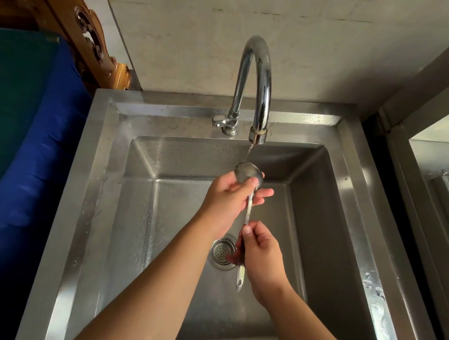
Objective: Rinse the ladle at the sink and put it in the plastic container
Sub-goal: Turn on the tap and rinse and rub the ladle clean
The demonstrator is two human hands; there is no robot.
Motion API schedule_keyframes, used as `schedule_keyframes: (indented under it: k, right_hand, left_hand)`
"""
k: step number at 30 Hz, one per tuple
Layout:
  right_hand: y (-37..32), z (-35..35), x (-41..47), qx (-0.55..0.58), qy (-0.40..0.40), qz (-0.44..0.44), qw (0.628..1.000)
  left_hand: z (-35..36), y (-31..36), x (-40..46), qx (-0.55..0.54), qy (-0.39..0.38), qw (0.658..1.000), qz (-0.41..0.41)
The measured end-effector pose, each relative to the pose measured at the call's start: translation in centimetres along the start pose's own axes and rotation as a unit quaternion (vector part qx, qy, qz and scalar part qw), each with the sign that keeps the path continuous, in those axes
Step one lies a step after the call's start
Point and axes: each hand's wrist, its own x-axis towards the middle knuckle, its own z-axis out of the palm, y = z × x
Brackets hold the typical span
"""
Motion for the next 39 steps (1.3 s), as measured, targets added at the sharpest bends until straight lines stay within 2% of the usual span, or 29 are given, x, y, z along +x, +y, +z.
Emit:
schedule_keyframes:
  k: [4, 10, 13, 16, 20, 24, 28, 35, 39]
  right_hand:
    - [-0.9, 0.7, 0.2, -0.023, 0.018, -0.003, 1.000]
    - [-3.1, 1.7, 0.9, -0.014, 0.023, -0.002, 1.000]
    - [-4.0, 2.3, 1.2, -0.005, 0.023, -0.005, 1.000]
    - [-4.2, 2.6, 1.0, -0.007, 0.035, -0.017, 0.999]
    - [-3.4, 2.6, 0.4, -0.035, 0.053, -0.027, 0.998]
    - [-2.8, 2.0, 0.1, -0.074, 0.058, -0.031, 0.995]
    - [-2.8, 1.7, 0.3, -0.090, 0.061, -0.037, 0.993]
    - [-2.8, 1.6, 0.3, -0.027, 0.025, -0.032, 0.999]
    - [-2.5, 1.0, 0.5, 0.007, -0.016, -0.009, 1.000]
  left_hand:
    - [0.0, -0.2, 0.3, 0.048, 0.046, 0.997, 0.026]
    - [0.0, 0.6, 1.3, 0.010, 0.049, 0.998, 0.026]
    - [0.7, 1.1, 1.5, 0.080, 0.111, 0.990, 0.029]
    - [1.8, 1.7, 1.8, 0.139, 0.186, 0.973, 0.001]
    - [2.7, 2.6, 2.1, 0.079, 0.238, 0.964, -0.094]
    - [2.8, 2.8, 1.7, 0.044, 0.212, 0.962, -0.165]
    - [2.1, 2.6, 1.3, -0.012, 0.137, 0.985, -0.106]
    - [0.9, 2.1, -0.4, 0.047, 0.045, 0.998, -0.012]
    - [0.1, 1.5, -0.5, 0.040, -0.019, 0.999, -0.002]
